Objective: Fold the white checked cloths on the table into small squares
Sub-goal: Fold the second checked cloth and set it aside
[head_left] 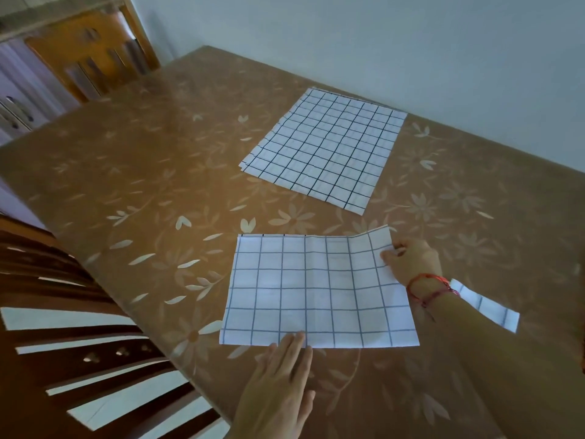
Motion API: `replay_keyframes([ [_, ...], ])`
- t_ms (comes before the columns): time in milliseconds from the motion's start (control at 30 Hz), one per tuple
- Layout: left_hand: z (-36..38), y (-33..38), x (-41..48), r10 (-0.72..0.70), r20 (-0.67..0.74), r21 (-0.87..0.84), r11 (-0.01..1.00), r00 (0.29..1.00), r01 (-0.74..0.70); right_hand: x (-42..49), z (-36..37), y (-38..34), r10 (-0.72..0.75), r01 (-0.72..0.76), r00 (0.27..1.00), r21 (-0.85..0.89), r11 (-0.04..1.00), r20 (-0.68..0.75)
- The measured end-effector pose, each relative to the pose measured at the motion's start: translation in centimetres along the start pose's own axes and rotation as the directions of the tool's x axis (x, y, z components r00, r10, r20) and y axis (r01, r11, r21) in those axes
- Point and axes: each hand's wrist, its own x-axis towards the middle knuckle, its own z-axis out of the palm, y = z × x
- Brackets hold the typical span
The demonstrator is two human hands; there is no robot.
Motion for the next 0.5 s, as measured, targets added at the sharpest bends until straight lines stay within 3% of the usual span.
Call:
replay_keyframes([
  [100,0.4,-0.2,0.0,-0.013,0.005,0.017,1.0,1.0,0.013,0.1,-0.1,0.0,-0.044,0.044,0.999,-0.027,0.999,0.012],
  [233,0.3,0.0,0.0,-0.02,-0.017,0.006,1.0,1.0,0.02,-0.8,0.6,1.3,-0.222,0.204,0.974,-0.231,0.951,-0.052],
  [367,0.2,0.3,0.3,-0.04,-0.027,-0.028,0.999,0.999,0.04,-6.0,2.8,2.3,-0.569,0.525,0.822,-0.375,0.764,-0.01],
  [500,-0.2,0.6,0.6,-0.038,-0.02,-0.004,0.999,0.999,0.038,-13.7,5.8,3.6,-0.686,0.698,0.699,-0.401,0.593,0.203],
])
